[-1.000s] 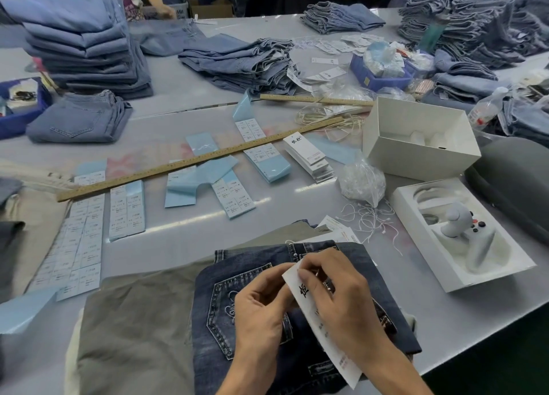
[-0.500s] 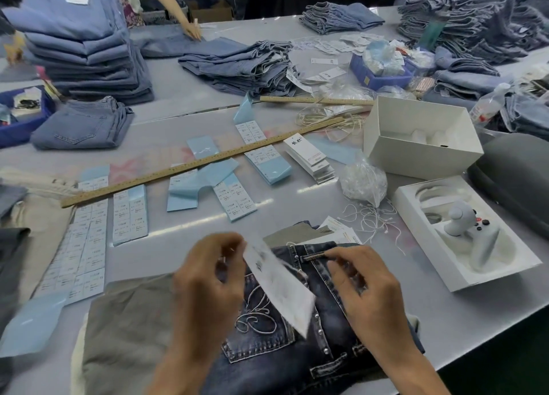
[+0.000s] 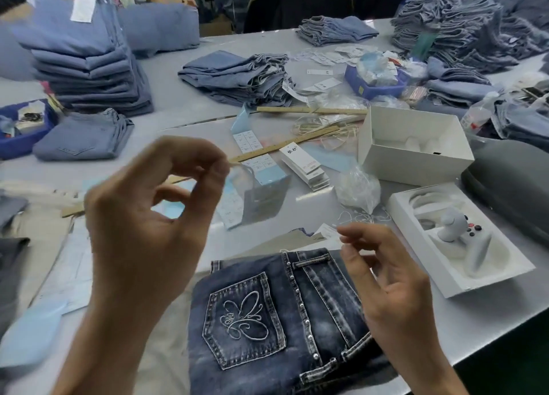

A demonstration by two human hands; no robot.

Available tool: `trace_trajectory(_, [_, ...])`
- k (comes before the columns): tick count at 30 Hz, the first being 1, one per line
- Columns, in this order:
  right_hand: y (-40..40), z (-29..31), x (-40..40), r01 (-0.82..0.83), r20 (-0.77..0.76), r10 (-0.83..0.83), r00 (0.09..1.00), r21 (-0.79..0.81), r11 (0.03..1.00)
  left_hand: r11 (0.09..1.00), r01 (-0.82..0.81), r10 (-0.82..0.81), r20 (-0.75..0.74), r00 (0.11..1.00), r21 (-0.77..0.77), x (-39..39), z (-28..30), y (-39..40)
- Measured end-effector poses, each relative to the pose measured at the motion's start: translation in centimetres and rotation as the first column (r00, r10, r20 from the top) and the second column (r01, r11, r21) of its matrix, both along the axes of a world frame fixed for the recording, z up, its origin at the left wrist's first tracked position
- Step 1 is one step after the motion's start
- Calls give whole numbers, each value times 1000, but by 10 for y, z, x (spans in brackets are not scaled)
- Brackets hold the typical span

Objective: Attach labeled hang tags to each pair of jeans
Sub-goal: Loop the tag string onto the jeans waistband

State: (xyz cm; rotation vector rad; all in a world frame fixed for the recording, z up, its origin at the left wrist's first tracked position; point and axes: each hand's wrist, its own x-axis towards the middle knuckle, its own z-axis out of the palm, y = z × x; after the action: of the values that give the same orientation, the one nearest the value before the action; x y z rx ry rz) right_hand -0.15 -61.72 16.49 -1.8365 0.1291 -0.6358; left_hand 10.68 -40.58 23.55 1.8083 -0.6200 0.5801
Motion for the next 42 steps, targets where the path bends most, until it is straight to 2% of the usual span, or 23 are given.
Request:
trace_trajectory(1, [0,1,-1,3,0,-3,1000,28,1000,1000,25,-25,-8,1000,1,-1,4,1])
trace_trajectory(5, [0,2,-4,54,45,-59,997,94,994,968,158,-149,-64,987,197,-14,-3,-18])
trace_trajectory(9, [6,2,-1,101,137,-93,986,-48,994,949,242,-224,-111,968,202,-26,-19,-38])
trace_trajectory(12, [8,0,1,17,87,-4,996,-158,987,928,290,-270,-115,956,233,-34,-28,-53])
trace_trajectory(16, [1,-3,-3,-47,22,46,999,44,998,905,328,-301,-138,944,271,-36,-40,-63])
trace_trajectory(18, [-6,-4,-5,-63,-6,64,998,91,994,902,343,-312,-154,938,261,-36,-45,-67])
trace_trajectory(22, [-17,-5,-6,-43,-31,46,998,74,996,915,349,-315,-181,932,203,-34,-54,-77])
trace_trajectory(27, [-24,-5,-8,-70,-23,71,997,39,997,919,313,-275,-182,944,240,-28,-63,-79])
trace_trajectory(31, [-24,-9,-5,-95,-26,97,995,57,994,904,371,-327,-214,920,213,-24,-69,-81])
trace_trajectory(35, [-29,-18,1,-82,-91,76,993,-66,994,899,419,-368,-294,882,130,-14,-85,-84])
trace_trajectory(38, [-35,-27,4,-59,-128,45,991,-107,993,913,404,-386,-453,804,-61,-4,-111,-90])
trace_trajectory(39, [-37,-30,5,-41,-144,27,989,-96,995,926,377,-330,-490,807,-3,1,-124,-92])
trace_trajectory(40, [-39,-34,6,-21,-169,5,986,-88,996,912,371,-240,-506,828,175,5,-137,-93])
trace_trajectory(41, [-39,-38,8,0,-204,-20,979,-100,995,839,388,-159,-511,845,381,7,-149,-94])
trace_trajectory(42, [-38,-43,11,16,-251,-50,967,-137,990,744,412,-110,-512,852,525,7,-161,-96])
